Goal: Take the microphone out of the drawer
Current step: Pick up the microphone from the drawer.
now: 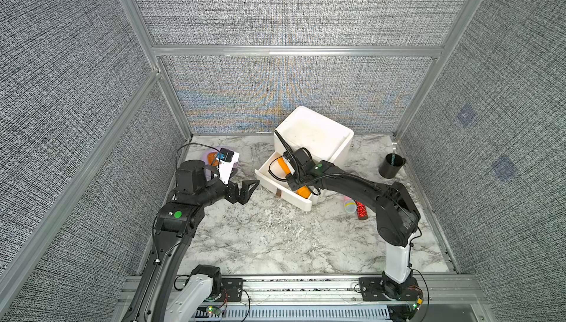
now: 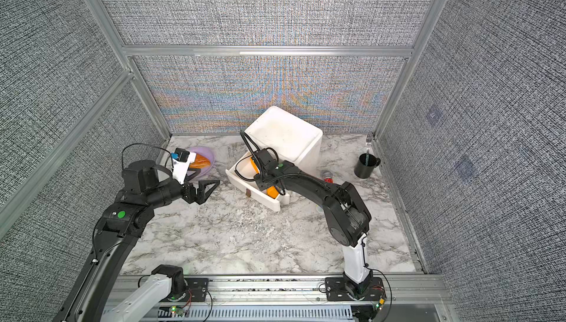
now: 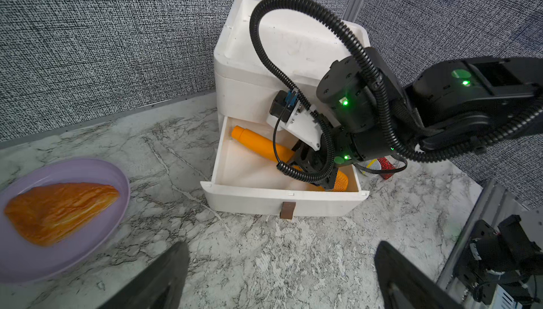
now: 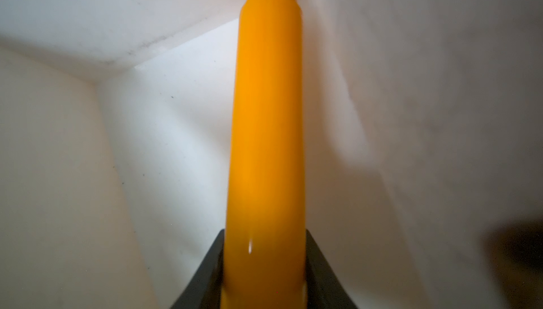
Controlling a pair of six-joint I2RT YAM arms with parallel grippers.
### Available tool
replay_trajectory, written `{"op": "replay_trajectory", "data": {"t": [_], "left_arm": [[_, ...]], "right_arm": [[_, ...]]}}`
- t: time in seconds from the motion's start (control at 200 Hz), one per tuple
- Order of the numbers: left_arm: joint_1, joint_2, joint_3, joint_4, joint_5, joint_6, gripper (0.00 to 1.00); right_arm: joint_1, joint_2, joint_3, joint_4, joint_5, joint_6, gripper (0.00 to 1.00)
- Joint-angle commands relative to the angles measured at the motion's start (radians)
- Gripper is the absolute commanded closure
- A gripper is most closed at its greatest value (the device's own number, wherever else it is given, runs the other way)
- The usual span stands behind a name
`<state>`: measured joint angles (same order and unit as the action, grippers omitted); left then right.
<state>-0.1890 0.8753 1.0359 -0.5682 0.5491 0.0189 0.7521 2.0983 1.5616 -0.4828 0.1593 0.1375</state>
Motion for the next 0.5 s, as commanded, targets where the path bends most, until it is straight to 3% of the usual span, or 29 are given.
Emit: {"op": "replay_trajectory", "data": {"t": [0.0,0.24,0.495], "left_arm": [[0.002,0.004,0.008,0.027,0.006,-0.001,0.00],[0.002,0.013,0.012,0.029,0.009,-0.003,0.00],[0.003,0.019,0.017,0.033,0.011,-0.003,0.00]], "right_arm": [[-0.001,-0.016,0.008,0.019,-0.004,-0.051,0.88],[-0.001,-0.029,0.032,0.016,-0.015,-0.084,1.00],[-0.001,-0.057,0.038,0.003,-0.028,-0.098,1.00]]}}
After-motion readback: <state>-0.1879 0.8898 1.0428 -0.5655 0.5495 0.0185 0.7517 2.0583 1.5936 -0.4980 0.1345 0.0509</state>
